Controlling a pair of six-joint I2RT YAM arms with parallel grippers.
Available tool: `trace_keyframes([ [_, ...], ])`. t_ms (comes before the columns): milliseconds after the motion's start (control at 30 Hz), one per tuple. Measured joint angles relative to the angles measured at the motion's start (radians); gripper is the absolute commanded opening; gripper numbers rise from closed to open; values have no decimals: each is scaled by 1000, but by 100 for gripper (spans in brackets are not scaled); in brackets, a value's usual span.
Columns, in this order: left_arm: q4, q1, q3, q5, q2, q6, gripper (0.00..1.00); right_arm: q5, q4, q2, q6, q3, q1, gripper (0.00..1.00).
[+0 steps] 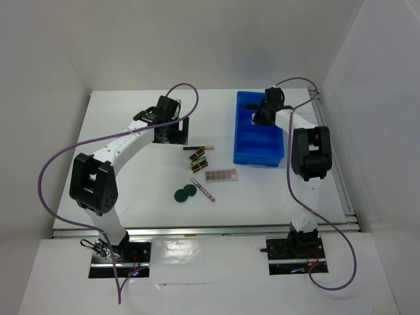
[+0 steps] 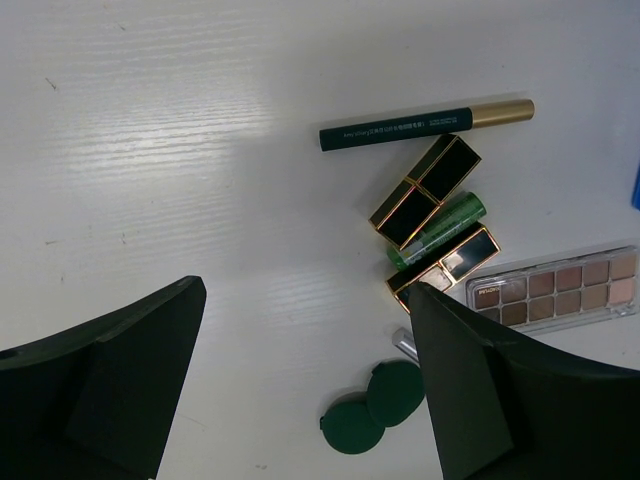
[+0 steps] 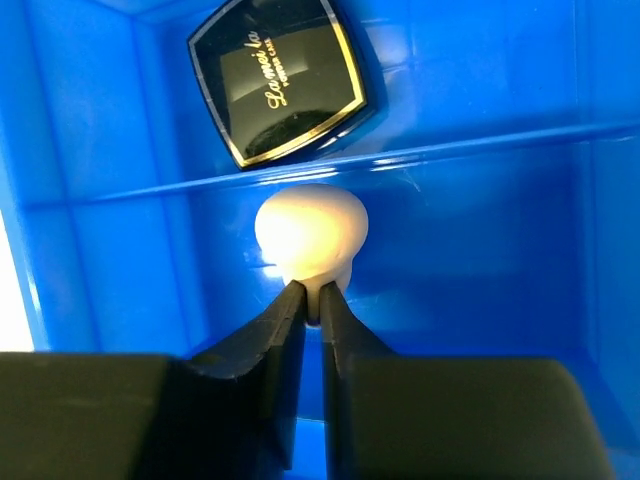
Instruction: Organize the makeup
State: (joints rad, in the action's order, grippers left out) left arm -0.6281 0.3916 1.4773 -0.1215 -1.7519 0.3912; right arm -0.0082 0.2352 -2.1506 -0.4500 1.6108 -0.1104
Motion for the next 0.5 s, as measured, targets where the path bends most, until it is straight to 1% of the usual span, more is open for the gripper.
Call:
trace_keyframes([
  [33,0,0,-3,0,1,0,97,1,1,0,-5,2,-2,54],
  [100,1,3,-12,0,3,0,97,1,14,1,2,21,-6,60],
  [133,0,5,-16,0,5,0,97,4,23,5,4,28,-9,67],
  [167,-1,7,-19,0,7,0,97,8,31,11,5,33,-13,71],
  [333,0,10,-25,4,26,1,98,46,66,102,25,35,-39,73],
  [400,0,10,-29,3,40,1,98,54,72,164,35,35,-52,67],
  [500,-1,10,-47,-12,76,4,98,67,68,279,57,32,-80,65],
])
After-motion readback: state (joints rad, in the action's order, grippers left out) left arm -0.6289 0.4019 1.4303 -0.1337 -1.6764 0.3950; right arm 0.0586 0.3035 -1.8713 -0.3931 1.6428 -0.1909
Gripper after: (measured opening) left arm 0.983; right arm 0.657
